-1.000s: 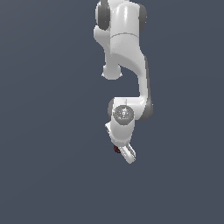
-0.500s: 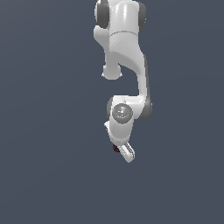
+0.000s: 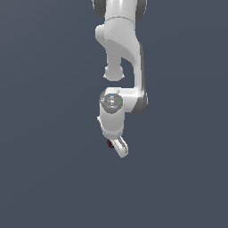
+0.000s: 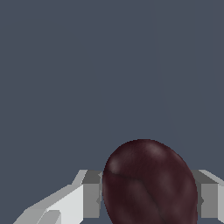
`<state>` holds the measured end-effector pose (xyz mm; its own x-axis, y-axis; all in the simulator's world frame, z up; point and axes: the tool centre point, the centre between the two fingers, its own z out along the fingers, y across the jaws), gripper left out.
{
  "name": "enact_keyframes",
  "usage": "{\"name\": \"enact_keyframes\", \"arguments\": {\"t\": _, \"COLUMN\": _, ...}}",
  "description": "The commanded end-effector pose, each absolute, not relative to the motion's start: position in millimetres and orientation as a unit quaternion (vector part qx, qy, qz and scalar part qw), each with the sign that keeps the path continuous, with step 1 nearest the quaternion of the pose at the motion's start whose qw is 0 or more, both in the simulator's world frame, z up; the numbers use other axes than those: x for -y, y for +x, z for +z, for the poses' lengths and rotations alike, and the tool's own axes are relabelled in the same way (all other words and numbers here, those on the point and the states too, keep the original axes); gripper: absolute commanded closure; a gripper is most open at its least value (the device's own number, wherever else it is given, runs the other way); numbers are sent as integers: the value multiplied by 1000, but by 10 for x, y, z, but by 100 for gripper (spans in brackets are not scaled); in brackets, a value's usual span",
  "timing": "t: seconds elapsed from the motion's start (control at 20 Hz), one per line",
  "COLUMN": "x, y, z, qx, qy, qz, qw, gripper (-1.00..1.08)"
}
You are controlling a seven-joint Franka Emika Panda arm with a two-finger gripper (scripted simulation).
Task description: Pick up the object and move it to a goal position.
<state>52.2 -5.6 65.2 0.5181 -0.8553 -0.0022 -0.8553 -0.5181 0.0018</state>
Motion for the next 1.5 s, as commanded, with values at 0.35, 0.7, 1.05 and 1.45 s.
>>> {"name": "enact_keyframes", "arguments": {"t": 0.35, "x": 839, "y": 89, "z": 1327, "qx": 492, "qy": 871, "qz": -1, "qw": -1, "gripper": 108}}
{"name": "enact_keyframes", "arguments": {"t": 0.7, "x": 1465, "y": -249, "z": 1865, "qx": 492, "qy": 871, "qz": -1, "qw": -2, "gripper": 108}}
{"name": "enact_keyframes", "arguments": {"t": 1.05, "x": 2045, "y": -543, "z": 2364, "qx": 492, "qy": 871, "qz": -1, "qw": -1, "gripper": 108}}
{"name": "enact_keyframes", "arguments": {"t": 1.45, "x": 2421, "y": -707, "z": 2690, "qx": 492, "qy": 871, "qz": 0, "qw": 0, "gripper": 108}}
